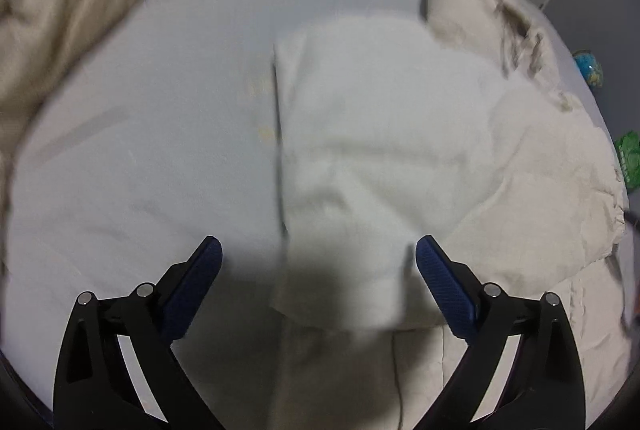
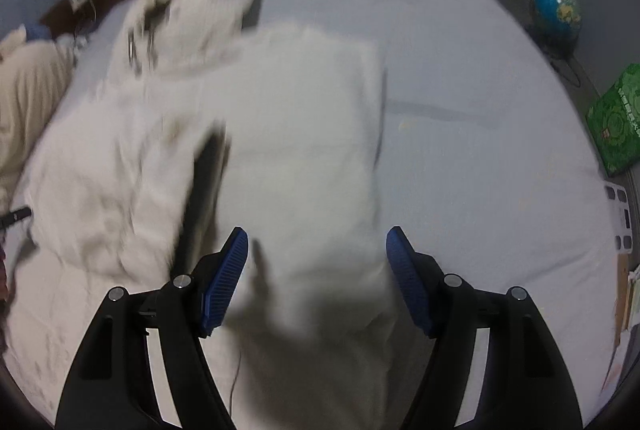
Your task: Fold large clothes
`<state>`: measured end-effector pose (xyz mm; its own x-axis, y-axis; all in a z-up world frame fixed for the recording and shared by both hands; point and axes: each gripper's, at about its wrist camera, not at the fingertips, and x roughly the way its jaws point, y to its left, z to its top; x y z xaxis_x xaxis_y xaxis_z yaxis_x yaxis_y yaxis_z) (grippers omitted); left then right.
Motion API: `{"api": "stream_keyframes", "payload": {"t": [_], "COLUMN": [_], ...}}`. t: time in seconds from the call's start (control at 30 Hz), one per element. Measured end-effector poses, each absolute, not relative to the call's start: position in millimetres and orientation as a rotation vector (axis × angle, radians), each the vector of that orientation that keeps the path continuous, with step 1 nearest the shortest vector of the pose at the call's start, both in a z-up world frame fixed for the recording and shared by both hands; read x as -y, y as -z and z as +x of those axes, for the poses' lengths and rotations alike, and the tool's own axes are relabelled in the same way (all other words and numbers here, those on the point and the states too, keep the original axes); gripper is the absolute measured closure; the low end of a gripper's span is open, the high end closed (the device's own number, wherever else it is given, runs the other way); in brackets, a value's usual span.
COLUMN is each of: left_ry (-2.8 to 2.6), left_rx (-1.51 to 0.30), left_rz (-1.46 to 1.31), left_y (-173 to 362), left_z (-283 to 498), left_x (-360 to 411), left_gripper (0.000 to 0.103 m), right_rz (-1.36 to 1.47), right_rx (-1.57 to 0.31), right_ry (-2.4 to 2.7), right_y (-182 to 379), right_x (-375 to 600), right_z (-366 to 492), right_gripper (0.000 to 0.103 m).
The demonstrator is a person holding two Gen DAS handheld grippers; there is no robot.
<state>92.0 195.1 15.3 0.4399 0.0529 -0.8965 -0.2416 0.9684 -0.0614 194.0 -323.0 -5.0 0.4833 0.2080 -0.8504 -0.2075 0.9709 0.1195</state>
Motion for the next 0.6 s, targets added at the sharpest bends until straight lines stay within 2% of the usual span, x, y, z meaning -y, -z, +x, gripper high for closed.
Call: {"api": "stream_keyframes", "payload": {"t": [0.23,0.4,0.6], "left_ry": [-0.155,-0.123,-0.012], "left_rx": [-1.024,-1.032,-1.062], "left_rz": [-0.174,-0.132,-0.117], "left_y": [-59.6,-59.9,-52.1], "left_z": [139.6,192.4,270.2], "left_x": [-209.1,-194.6,-163.4], "left_gripper": [0.008,0.008,0.007], "right_rz": [0.176,0.319,0.402], "right_rx": [-1.029,-1.06,-1.157], "right_ry": [-0.297,-0.391,-0.55], "right_y": [-28.2,-36.1,-19.1], "right_x": [330.8,316.1,256.0], "right_z": [274.5,330.0,396.7], "right_gripper": [0.035,0.035,0.035]}}
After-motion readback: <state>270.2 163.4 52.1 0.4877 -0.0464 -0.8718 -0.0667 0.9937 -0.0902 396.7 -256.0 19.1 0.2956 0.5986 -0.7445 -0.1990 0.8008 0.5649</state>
